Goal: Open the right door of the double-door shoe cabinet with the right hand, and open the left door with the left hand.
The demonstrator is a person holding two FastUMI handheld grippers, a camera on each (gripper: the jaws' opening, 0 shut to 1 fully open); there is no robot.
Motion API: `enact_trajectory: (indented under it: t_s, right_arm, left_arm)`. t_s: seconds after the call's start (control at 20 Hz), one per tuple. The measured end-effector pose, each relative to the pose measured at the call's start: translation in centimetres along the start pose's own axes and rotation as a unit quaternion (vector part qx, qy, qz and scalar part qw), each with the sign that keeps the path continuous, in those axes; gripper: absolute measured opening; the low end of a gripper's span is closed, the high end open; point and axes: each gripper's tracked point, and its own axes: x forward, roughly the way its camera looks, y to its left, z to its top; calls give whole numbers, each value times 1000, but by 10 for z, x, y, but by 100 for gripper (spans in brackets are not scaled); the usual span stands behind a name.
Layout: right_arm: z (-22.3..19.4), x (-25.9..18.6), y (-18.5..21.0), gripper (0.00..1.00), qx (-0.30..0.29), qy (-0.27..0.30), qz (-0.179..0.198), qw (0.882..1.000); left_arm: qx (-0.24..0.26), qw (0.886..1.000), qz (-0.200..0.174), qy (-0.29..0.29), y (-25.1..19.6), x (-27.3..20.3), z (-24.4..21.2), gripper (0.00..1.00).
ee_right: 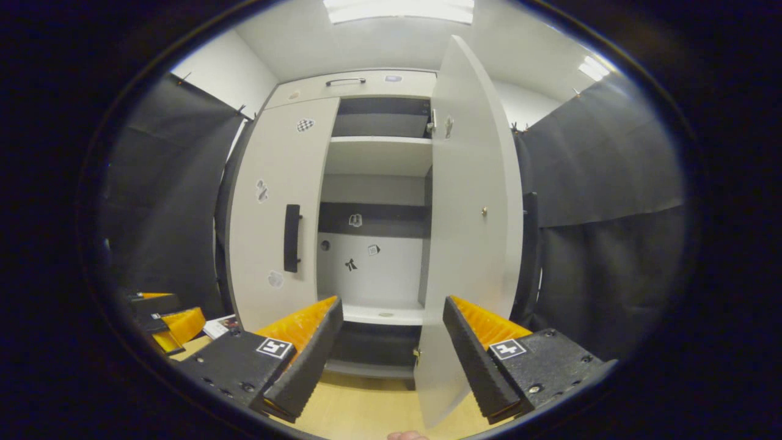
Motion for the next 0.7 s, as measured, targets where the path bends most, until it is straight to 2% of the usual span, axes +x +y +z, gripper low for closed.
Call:
enact_trajectory:
  t_s: [0.25,0.45,0.7]
  right_arm:
    - [4,-6,0,100,10,-4,5,1000]
    - [1,-15,-8,100,15,-2,7,1000]
    - [-1,-20,-22,100,22,1,-1,1000]
  left_arm:
    - [25,999,-24,-34,-21,73,59,95]
    - [33,998,-24,-41,-43,129,91,95]
    - [62,998,-21,-15,-66,178,84,95]
